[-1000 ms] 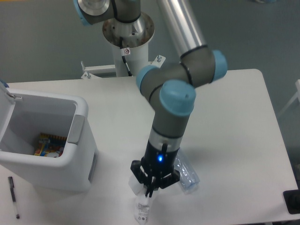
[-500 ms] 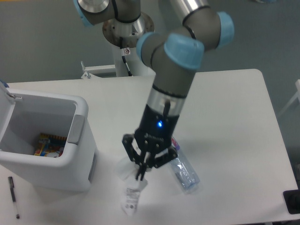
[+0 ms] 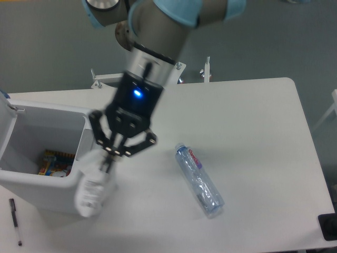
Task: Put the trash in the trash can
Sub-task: 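Lift the bag and carry it over the white trash bin, then open the gripper to drop the bag into the bin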
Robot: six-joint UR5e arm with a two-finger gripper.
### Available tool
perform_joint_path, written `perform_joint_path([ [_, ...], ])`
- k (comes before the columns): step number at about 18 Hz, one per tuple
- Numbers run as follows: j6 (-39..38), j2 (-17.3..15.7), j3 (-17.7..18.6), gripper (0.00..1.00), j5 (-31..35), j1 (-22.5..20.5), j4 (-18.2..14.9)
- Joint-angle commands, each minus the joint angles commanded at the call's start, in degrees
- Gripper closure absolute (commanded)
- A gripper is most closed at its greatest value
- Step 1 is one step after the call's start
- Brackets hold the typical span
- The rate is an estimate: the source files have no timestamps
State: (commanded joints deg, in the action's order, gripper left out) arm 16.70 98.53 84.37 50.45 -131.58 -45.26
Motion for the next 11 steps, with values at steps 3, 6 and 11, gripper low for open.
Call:
perform_joint_path([
  [3,0.34,-4.13,3.51,0.93,0.00,1.24,0.09],
  [6,0.96,-5.98,5.98,0.78,-0.18,2.02,0.26],
  [11,7.72,-6.86,9.49,0.04,0.09,3.17,0.53],
])
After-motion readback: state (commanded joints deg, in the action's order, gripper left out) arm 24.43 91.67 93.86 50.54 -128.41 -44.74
